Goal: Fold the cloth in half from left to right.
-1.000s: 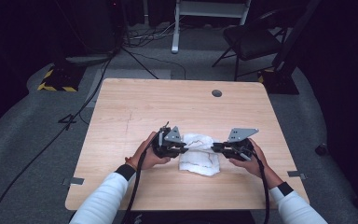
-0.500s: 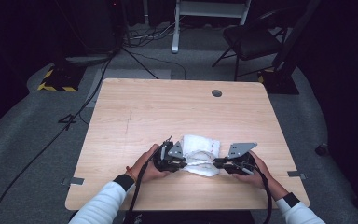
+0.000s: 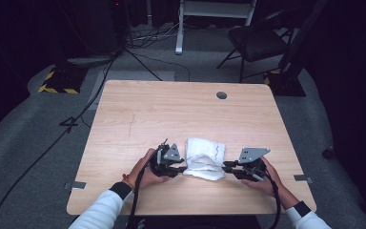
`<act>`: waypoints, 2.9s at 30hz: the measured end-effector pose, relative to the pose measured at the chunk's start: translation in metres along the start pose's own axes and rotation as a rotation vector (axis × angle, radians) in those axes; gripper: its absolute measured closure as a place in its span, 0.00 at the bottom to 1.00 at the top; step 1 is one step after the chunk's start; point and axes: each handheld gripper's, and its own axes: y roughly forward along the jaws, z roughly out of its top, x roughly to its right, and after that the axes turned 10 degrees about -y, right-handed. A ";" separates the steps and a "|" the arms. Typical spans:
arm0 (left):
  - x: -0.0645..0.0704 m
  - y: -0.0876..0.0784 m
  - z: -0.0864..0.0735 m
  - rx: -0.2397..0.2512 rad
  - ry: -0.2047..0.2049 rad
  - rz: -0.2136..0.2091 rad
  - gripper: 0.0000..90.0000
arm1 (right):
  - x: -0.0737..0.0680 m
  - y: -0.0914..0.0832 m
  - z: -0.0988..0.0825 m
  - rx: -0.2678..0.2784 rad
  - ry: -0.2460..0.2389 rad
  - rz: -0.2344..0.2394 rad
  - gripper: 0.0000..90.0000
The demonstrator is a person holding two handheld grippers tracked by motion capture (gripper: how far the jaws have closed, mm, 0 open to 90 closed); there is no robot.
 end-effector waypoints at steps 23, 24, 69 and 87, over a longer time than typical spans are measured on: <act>-0.005 0.011 0.021 0.062 0.030 0.015 0.95 | 0.003 0.015 0.011 -0.013 -0.009 -0.045 0.90; -0.003 0.006 0.023 0.075 0.043 0.002 0.97 | 0.002 0.009 0.013 0.012 -0.019 -0.051 0.91; 0.022 0.019 -0.010 -0.035 0.085 -0.007 0.91 | -0.025 0.014 -0.009 -0.085 -0.068 0.012 0.89; 0.014 -0.010 -0.034 -0.030 -0.101 0.115 0.24 | -0.014 -0.004 0.002 0.079 -0.002 -0.045 0.38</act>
